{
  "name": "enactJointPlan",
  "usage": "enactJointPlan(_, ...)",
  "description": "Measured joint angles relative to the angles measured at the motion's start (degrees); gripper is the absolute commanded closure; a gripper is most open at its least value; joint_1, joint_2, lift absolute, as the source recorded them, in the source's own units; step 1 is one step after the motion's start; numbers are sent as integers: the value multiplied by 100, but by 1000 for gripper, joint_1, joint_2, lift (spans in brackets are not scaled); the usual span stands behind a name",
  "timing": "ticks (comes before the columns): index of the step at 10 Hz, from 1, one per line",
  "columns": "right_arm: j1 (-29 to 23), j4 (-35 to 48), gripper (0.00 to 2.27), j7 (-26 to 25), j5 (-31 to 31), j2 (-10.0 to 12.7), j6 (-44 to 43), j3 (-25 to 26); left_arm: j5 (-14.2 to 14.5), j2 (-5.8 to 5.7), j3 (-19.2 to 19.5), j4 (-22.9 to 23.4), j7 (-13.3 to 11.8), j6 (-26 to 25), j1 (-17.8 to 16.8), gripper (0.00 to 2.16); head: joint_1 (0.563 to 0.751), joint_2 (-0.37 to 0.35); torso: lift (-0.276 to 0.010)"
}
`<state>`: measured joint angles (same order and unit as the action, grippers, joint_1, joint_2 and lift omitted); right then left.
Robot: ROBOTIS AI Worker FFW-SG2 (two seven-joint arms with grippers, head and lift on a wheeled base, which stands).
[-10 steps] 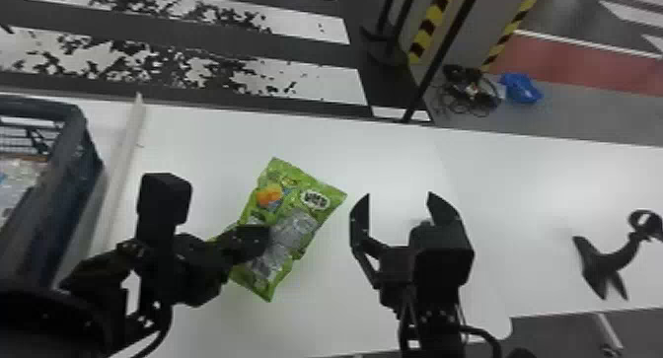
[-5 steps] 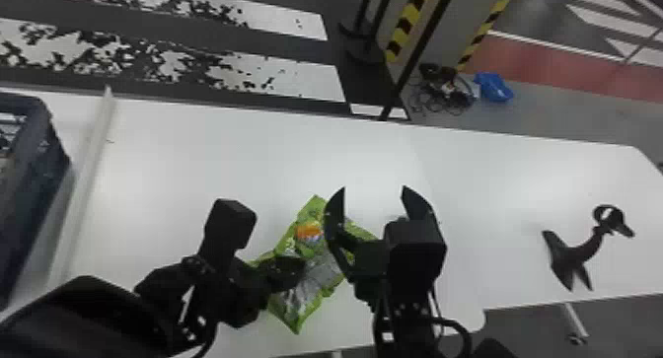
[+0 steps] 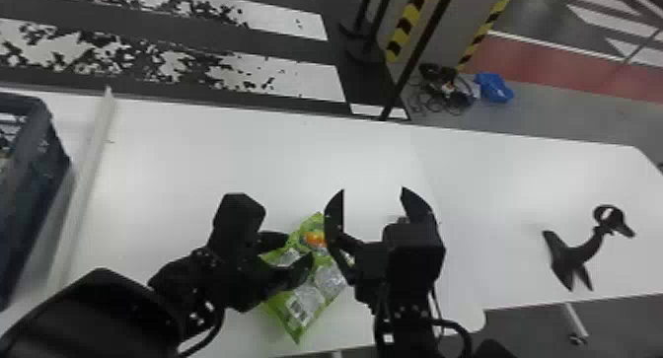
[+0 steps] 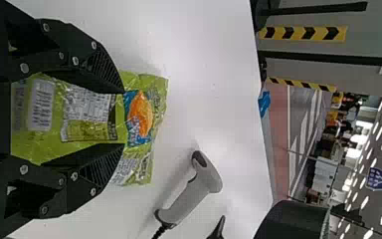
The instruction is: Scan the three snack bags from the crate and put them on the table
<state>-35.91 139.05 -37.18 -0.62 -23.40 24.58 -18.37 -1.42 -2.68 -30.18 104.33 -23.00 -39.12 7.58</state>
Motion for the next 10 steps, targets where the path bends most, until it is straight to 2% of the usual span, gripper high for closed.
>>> enactJointPlan(3,4,8,140,0,-10,-33,-17,0,-26,-84,245,484,26,76,258,26,695,-350,-94)
enactJointPlan(5,5,8,140,3,-57,-33,-16,0,-28,-163,742,799,47,643,646,26,695,-350,-94)
enactJointPlan(6,6,8,140,8,-74,-29,-8,-4,13,-194,1135,928,83,1080,876,26,695,-336,-94)
enactJointPlan(7,10,2,140,7,-79,-23,-2,-5,113,-221,1515,1112,95,1394,1094,26,695,-287,-94)
enactJointPlan(9,22,-47,140,26,-112,-4,21,-15,319,-264,2244,1581,434,1959,1553,29,695,-170,-94)
enactJointPlan(10,53,-118,140,73,-127,10,98,-41,556,-267,2624,1813,509,2310,1821,29,695,-116,-94)
